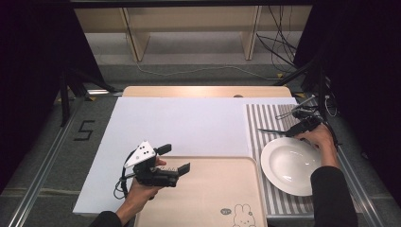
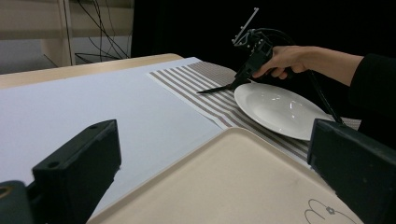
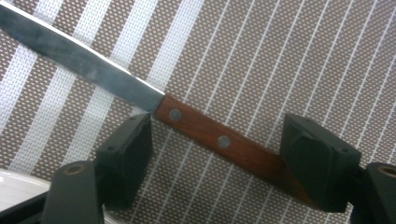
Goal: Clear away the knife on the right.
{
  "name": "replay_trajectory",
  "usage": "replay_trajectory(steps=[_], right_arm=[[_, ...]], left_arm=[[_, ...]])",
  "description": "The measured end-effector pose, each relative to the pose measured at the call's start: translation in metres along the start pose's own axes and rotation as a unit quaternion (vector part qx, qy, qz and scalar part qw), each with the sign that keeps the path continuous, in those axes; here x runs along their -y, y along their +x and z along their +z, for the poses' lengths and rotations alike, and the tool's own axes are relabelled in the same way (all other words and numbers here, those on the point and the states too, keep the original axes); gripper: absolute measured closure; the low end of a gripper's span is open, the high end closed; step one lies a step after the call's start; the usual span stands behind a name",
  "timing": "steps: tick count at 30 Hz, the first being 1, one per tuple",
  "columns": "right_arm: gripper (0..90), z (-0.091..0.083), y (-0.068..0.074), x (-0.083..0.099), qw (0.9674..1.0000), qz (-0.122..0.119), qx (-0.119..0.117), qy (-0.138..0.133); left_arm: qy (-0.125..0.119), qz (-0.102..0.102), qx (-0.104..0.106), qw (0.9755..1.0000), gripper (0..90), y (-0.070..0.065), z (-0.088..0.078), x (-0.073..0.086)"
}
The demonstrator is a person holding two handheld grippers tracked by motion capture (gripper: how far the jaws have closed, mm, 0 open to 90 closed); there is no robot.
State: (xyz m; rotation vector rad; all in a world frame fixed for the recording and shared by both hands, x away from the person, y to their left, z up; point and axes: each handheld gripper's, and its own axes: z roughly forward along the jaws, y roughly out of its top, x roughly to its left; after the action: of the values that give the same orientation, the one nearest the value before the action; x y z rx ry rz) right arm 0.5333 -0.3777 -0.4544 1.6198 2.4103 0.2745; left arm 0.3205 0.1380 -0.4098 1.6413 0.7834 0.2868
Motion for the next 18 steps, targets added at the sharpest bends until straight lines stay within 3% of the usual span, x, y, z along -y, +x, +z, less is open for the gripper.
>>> replay_trajectory(steps=[1, 4, 10, 14, 15, 18], right_arm=[[27.9, -0.0002, 0.0011, -0.0002, 0.9999, 0.010, -0.002, 0.005], [31.0, 0.0000, 0.0017, 0.0005, 0.9999, 0.007, -0.001, 0.013], [42.9, -0.0010, 0.0028, 0.0002, 0.9998, -0.013, -0.007, 0.013], [51.2, -0.0026, 0.0056, -0.0015, 0.9997, -0.014, -0.010, 0.018], [53.8, -0.0022, 0.0052, -0.0014, 0.9995, -0.024, -0.006, 0.019], [61.5, -0.0032, 0.0064, -0.0023, 0.9994, -0.020, -0.010, 0.024]], left_arm=[[0.000, 0.000, 0.000, 1.0000, 2.8, 0.0000, 0.0000, 0.0000], [0.000, 0.000, 0.000, 1.0000, 2.8, -0.0001, 0.0000, 0.0000], [-0.001, 0.000, 0.001, 1.0000, 2.8, -0.0003, -0.0001, -0.0001], [0.000, 0.001, 0.001, 1.0000, 2.8, -0.0005, 0.0003, 0.0000], [0.000, 0.001, 0.001, 1.0000, 2.8, -0.0004, 0.0002, 0.0000], [0.002, 0.001, -0.002, 1.0000, 2.8, -0.0004, 0.0001, -0.0001]])
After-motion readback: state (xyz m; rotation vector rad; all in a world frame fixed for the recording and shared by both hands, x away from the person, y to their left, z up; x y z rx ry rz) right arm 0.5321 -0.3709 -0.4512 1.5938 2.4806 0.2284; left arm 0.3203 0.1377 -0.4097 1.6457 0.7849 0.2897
